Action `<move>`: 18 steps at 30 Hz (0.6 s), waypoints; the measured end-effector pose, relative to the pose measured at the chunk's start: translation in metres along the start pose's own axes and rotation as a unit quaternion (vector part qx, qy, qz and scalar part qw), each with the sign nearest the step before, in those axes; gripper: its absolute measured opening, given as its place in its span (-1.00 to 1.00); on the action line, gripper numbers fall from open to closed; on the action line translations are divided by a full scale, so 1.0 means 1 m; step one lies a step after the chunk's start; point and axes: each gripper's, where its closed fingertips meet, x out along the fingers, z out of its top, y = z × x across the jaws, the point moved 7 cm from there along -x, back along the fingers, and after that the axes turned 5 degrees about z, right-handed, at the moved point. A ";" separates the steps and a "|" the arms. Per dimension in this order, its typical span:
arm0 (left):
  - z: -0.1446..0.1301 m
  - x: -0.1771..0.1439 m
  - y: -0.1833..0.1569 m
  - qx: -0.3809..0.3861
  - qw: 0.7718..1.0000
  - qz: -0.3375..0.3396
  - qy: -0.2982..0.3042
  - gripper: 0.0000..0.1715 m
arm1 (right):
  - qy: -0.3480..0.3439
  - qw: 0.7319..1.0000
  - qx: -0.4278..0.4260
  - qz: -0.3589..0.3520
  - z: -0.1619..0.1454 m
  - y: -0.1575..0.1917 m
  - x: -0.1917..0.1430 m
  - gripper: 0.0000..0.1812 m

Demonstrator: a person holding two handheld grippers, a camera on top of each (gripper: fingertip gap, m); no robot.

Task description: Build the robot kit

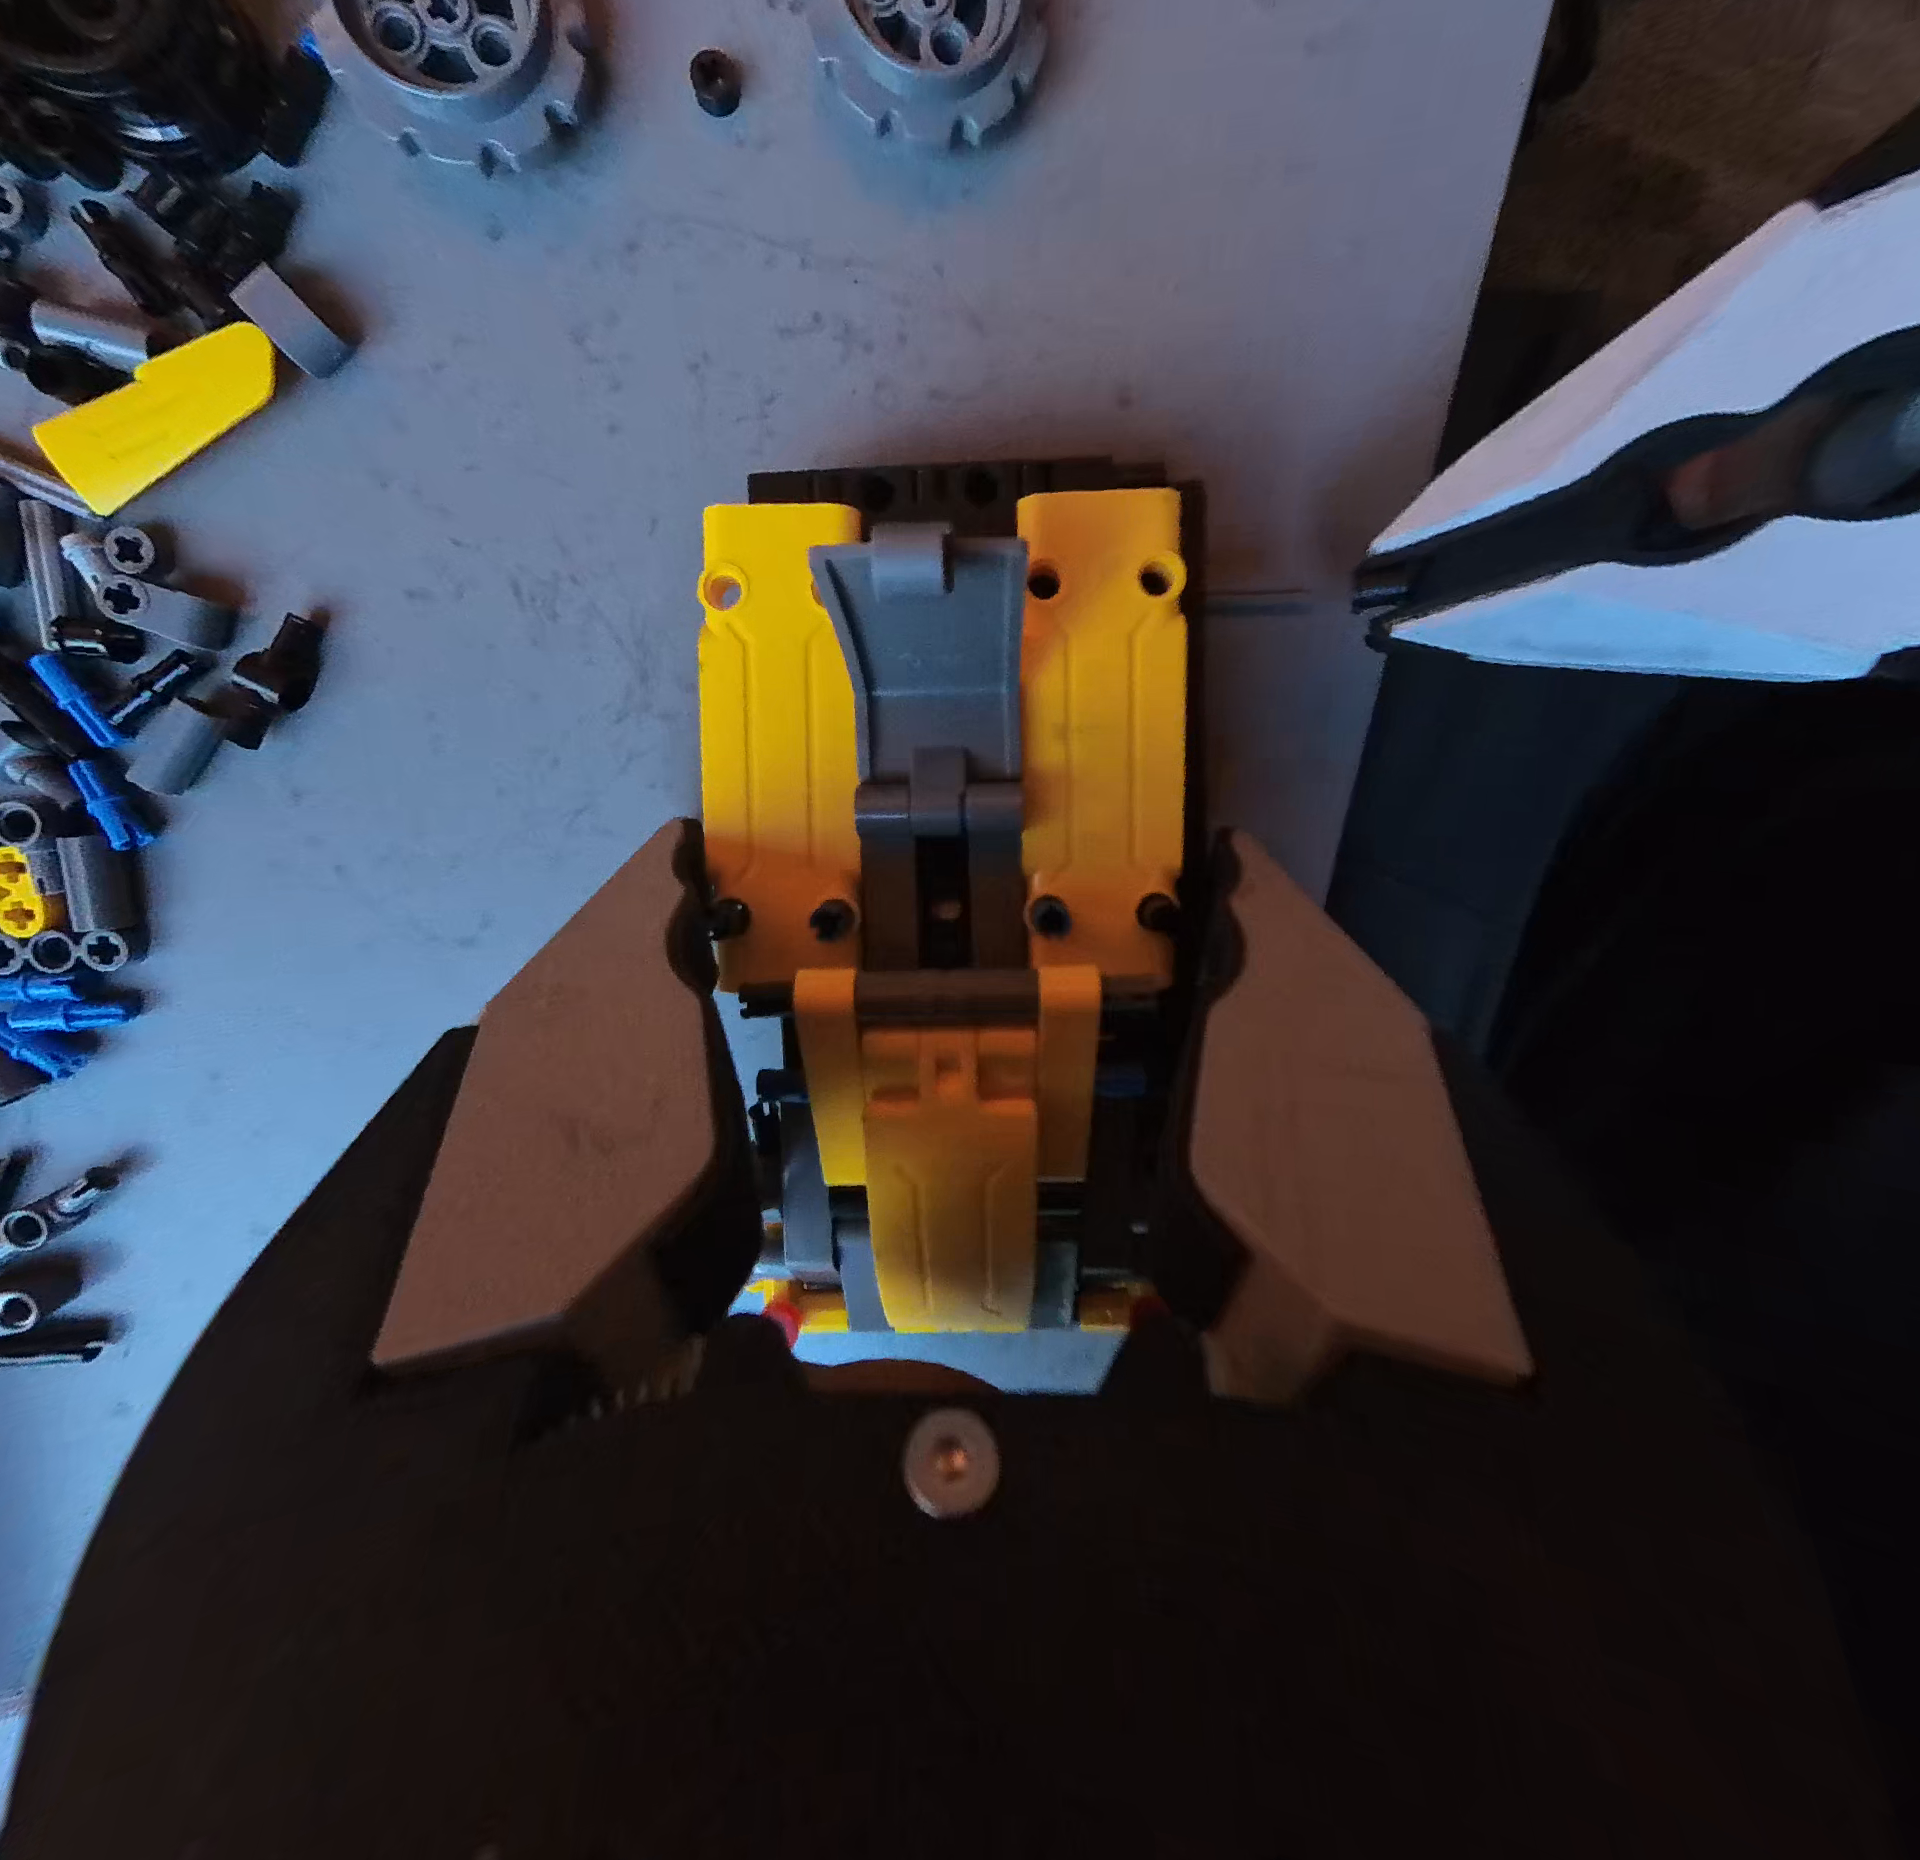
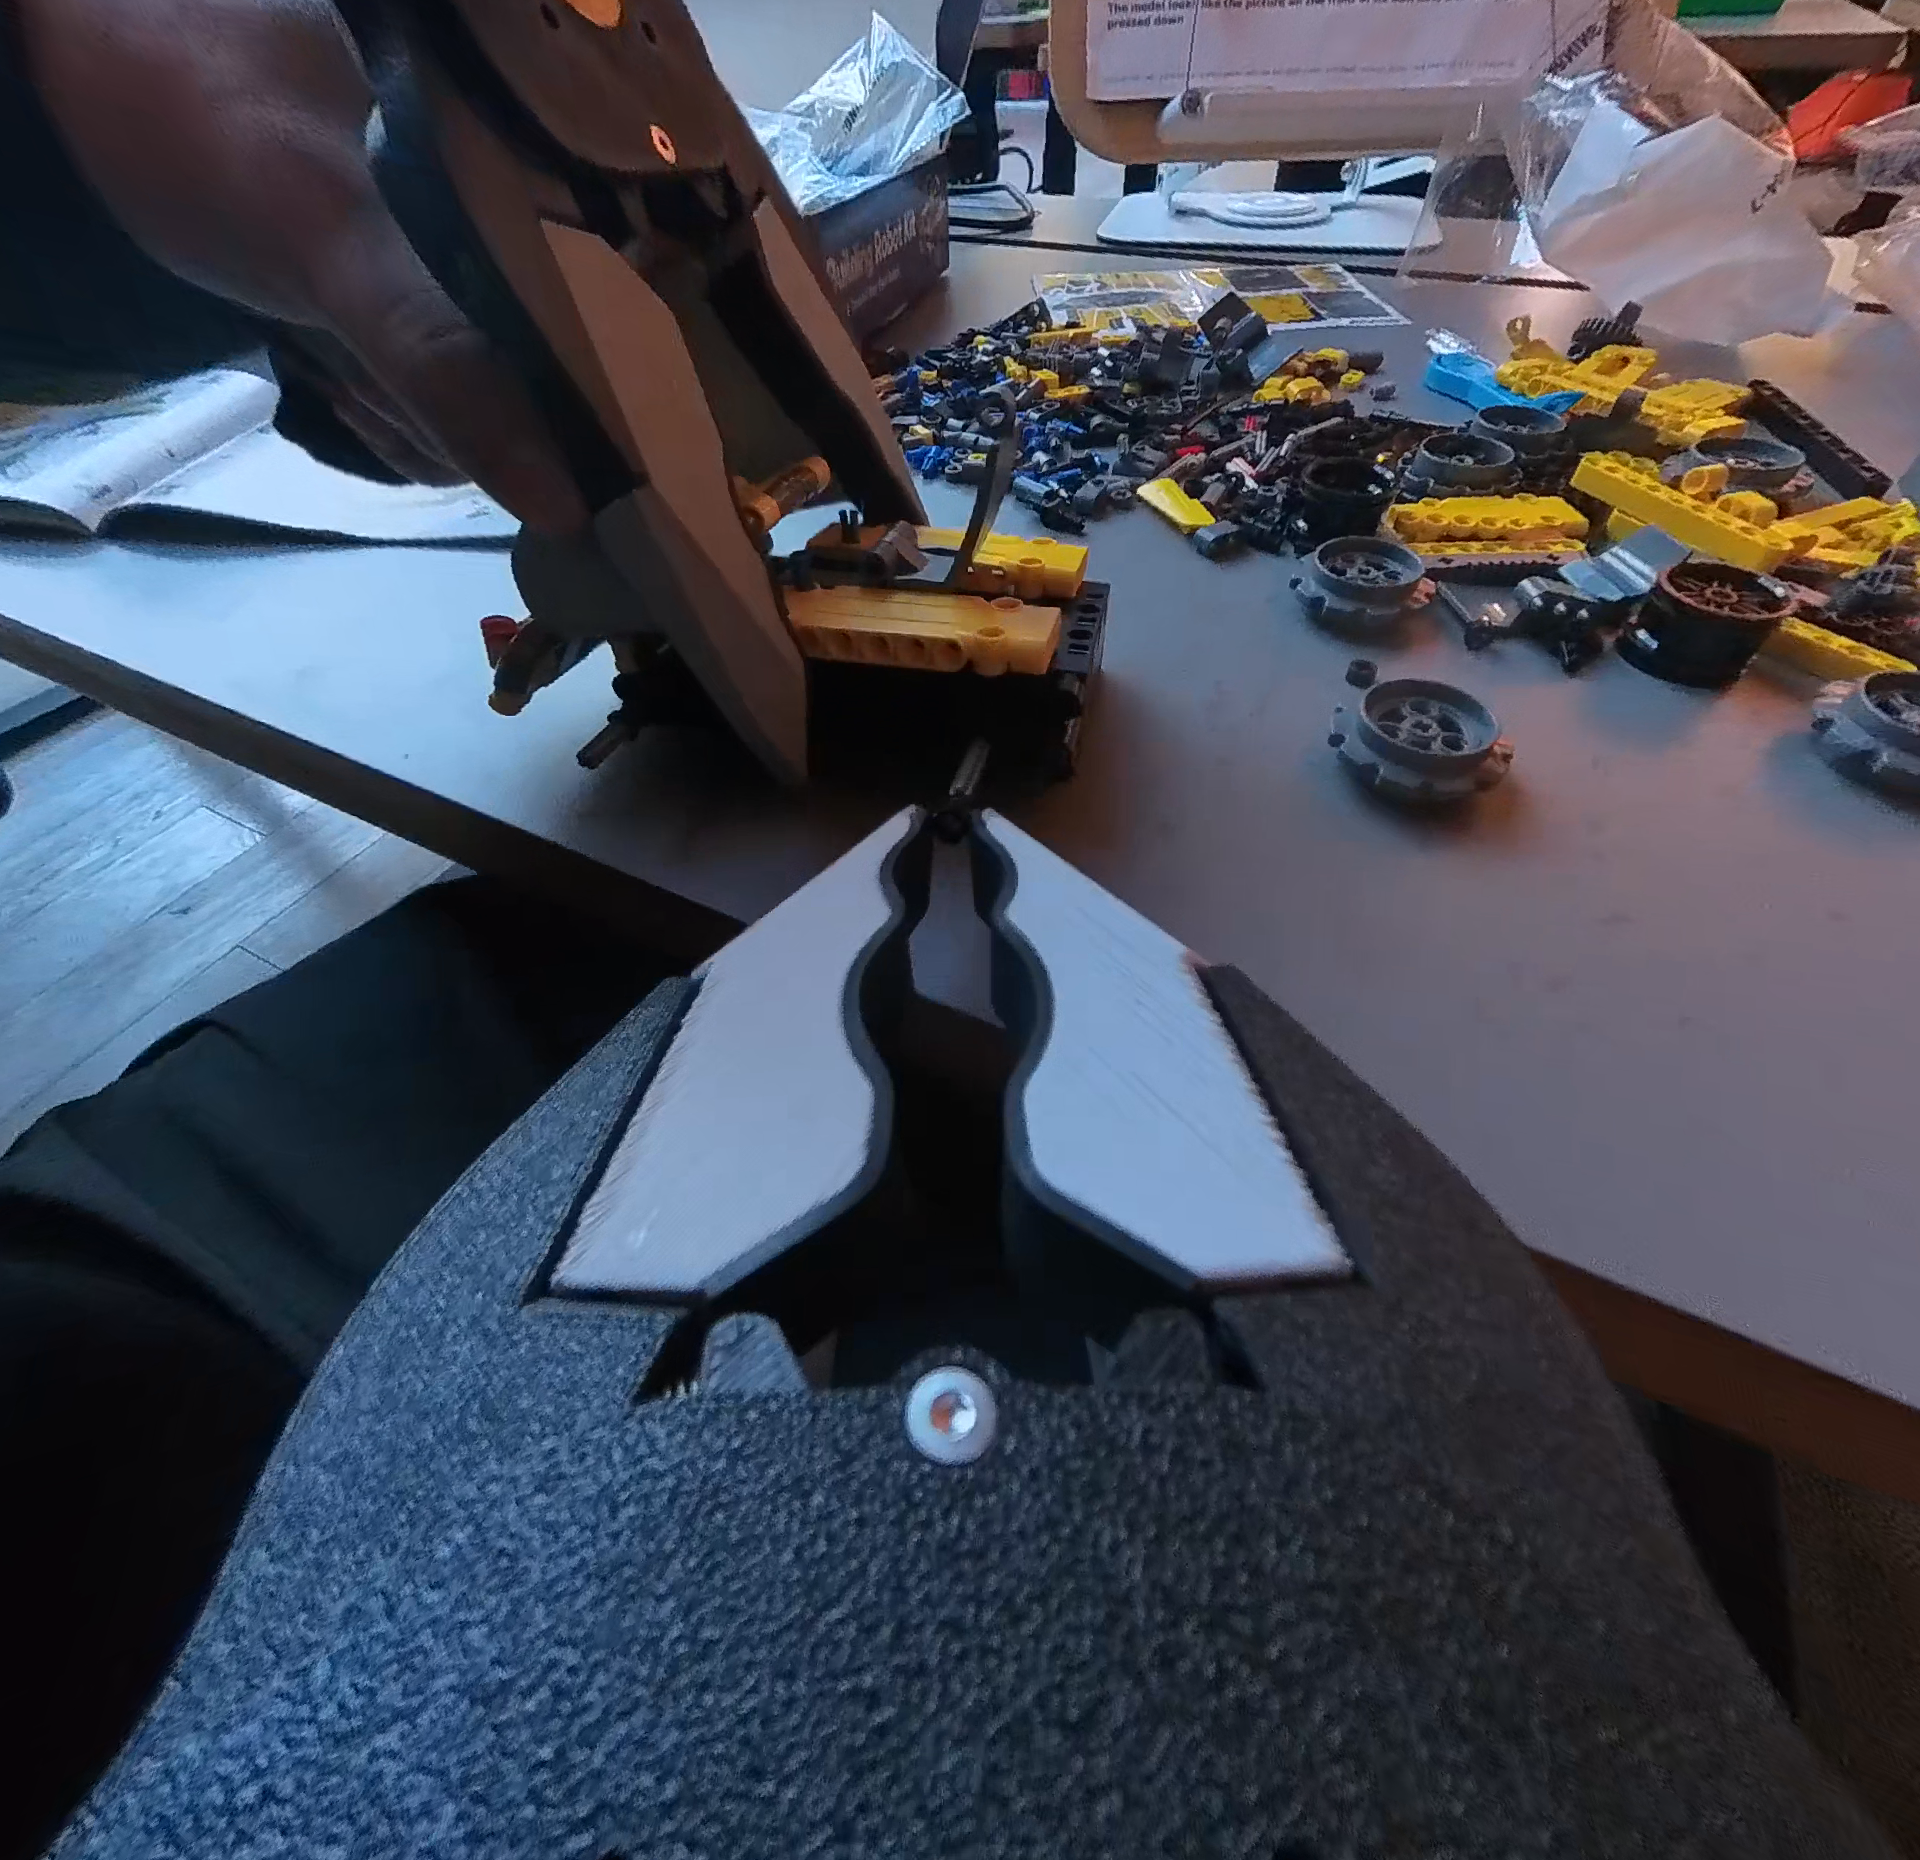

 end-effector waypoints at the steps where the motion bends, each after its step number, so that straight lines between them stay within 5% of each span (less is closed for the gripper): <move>1: 0.000 0.000 0.001 -0.006 1.000 -0.005 -0.003 0.08 | -0.002 1.000 -0.001 0.000 0.001 0.000 0.000 -0.93; 9: 0.001 -0.003 0.007 -0.030 0.998 -0.055 -0.012 0.08 | -0.015 1.000 -0.002 -0.004 0.006 -0.001 0.002 -0.93; 13: 0.003 -0.007 0.005 -0.076 0.987 -0.139 -0.029 0.07 | -0.031 0.999 -0.002 -0.009 0.013 -0.006 -0.003 -0.93; 18: 0.006 -0.006 0.008 -0.096 0.984 -0.145 -0.043 0.07 | -0.040 0.999 -0.014 -0.012 0.019 -0.002 -0.007 -0.93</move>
